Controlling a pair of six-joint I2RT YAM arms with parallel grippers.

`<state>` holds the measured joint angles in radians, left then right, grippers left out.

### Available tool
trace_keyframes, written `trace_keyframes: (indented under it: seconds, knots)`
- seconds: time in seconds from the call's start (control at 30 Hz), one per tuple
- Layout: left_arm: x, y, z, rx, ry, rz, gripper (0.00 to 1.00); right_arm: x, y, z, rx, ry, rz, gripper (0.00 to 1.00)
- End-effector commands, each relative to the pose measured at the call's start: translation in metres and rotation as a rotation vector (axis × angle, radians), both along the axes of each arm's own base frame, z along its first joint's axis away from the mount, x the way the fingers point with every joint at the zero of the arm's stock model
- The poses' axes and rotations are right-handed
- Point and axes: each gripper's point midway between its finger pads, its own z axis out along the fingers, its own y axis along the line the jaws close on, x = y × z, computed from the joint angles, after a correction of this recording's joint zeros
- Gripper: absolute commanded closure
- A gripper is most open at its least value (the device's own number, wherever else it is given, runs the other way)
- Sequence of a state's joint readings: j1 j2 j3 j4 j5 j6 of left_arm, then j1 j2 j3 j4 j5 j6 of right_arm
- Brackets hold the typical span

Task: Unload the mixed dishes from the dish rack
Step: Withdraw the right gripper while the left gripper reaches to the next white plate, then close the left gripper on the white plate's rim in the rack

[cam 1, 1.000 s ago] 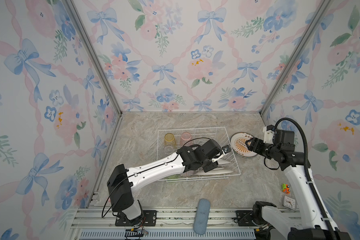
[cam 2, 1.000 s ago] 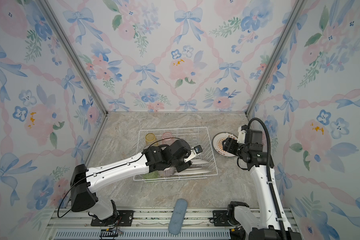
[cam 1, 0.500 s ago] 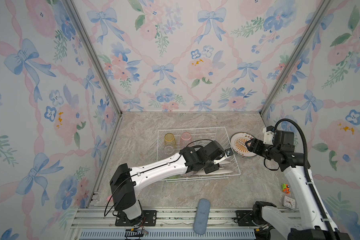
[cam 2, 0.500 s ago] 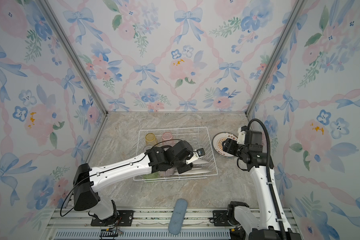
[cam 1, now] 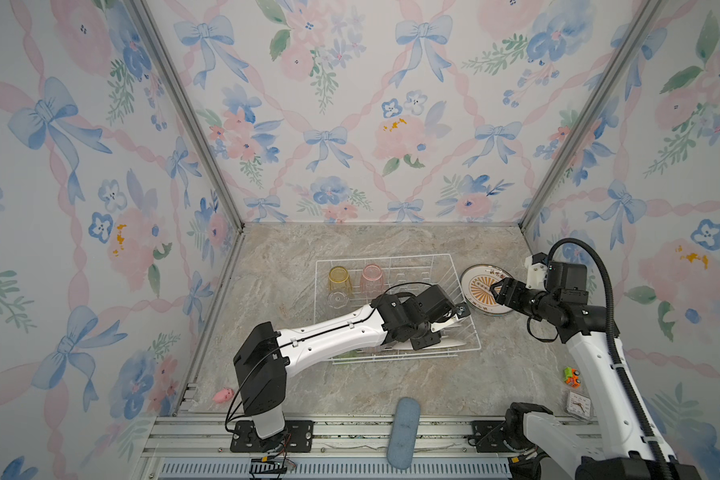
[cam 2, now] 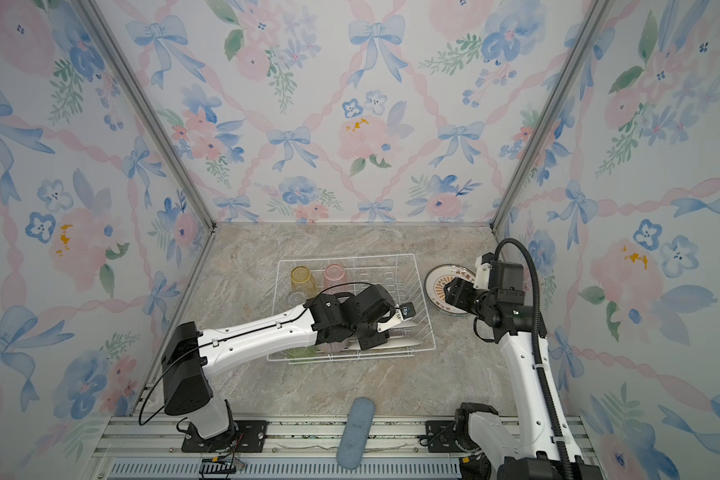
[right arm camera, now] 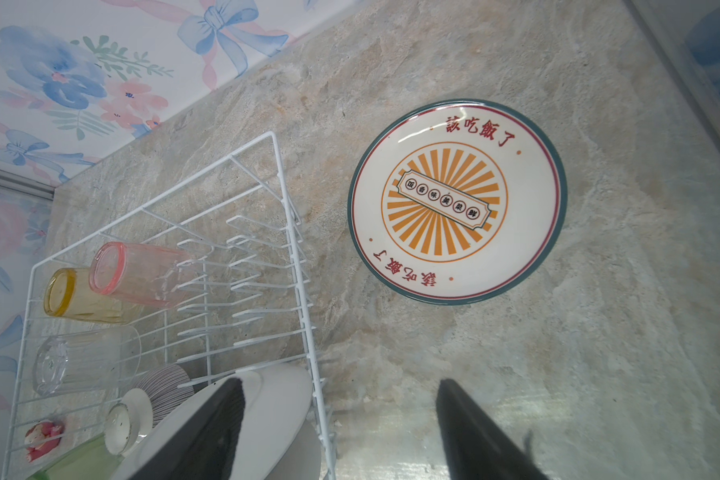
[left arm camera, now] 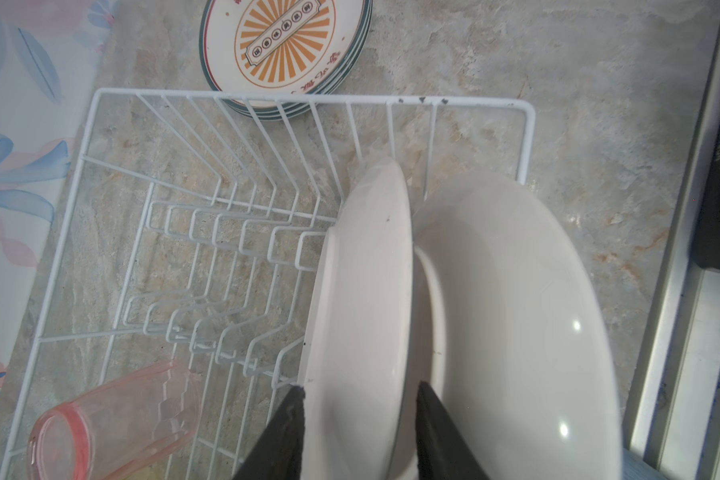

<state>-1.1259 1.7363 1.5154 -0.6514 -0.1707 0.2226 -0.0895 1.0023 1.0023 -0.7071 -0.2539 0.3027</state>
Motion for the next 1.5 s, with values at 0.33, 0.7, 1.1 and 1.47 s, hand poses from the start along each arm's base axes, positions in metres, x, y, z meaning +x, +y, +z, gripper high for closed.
trace_keyframes:
  seconds: [0.33,0.7,1.1,1.47]
  knots:
    - [0.017,-0.001,0.001,0.068,-0.087,-0.004,0.66,-0.004,0.0,-0.013,-0.012,0.031,0.003,0.24]
    - [0.035,0.002,0.002,0.131,-0.175,0.018,0.71,-0.003,0.0,-0.017,-0.012,0.041,0.006,0.24]
    - [0.052,0.006,0.007,0.194,-0.269,0.051,0.76,-0.003,0.0,-0.024,-0.007,0.055,0.005,0.24]
    - [0.059,0.008,0.005,0.24,-0.311,0.045,0.84,-0.004,-0.002,-0.026,-0.012,0.059,-0.003,0.24]
